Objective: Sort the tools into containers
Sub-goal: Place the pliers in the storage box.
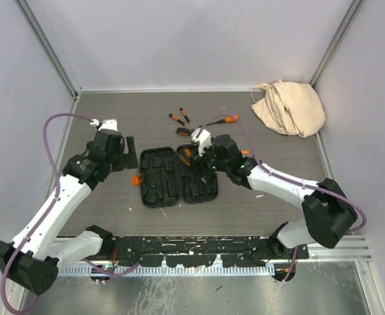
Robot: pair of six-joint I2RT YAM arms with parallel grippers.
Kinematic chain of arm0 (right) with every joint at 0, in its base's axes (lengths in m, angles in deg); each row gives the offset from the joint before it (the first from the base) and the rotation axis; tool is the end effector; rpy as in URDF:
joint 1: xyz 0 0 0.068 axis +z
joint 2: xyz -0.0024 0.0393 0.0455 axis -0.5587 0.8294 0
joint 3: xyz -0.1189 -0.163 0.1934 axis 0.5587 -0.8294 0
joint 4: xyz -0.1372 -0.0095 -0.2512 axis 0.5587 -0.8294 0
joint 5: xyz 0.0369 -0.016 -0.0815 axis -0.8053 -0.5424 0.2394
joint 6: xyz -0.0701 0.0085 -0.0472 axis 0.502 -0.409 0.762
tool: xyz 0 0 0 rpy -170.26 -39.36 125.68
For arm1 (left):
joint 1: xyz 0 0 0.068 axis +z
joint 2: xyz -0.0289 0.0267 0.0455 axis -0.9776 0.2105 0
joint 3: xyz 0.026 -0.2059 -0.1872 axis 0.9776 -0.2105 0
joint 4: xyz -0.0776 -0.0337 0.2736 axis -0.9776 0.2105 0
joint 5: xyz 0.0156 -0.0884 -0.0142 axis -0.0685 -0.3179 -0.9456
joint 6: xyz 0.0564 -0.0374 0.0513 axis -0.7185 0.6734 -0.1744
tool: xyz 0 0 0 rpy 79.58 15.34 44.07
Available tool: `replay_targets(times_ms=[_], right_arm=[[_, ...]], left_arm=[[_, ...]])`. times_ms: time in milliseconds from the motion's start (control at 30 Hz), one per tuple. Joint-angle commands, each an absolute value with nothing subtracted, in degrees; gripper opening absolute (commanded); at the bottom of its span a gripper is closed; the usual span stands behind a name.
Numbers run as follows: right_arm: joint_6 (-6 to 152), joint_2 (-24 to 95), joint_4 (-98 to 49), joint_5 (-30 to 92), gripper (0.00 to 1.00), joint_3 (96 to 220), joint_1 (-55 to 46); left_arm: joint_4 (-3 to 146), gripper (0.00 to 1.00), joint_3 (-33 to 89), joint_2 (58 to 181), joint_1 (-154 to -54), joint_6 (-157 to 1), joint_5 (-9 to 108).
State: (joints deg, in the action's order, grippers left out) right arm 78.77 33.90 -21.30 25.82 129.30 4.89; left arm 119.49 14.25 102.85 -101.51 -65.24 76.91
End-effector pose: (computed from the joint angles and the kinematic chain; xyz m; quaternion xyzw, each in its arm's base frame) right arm 0.2696 0.2379 0.2120 -0.3291 0.7962 0.2591 0.4366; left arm 0.2405 -0.0784 0.2962 -0.0654 0.9172 -0.0033 0.3931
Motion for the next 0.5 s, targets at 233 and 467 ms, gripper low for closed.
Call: replay_targets(times_ms=[233, 467], right_arm=[[132.35, 47.81, -30.35, 7.03, 0.03, 145.35, 14.12], [159.87, 56.03, -46.5, 8.13, 0.01, 155.74, 17.05]], left_arm=[[124.14, 0.99, 15.87, 93.34, -100.96, -66.64, 81.79], [124.35, 1.0, 13.5, 92.46, -101.0, -66.37, 82.43]])
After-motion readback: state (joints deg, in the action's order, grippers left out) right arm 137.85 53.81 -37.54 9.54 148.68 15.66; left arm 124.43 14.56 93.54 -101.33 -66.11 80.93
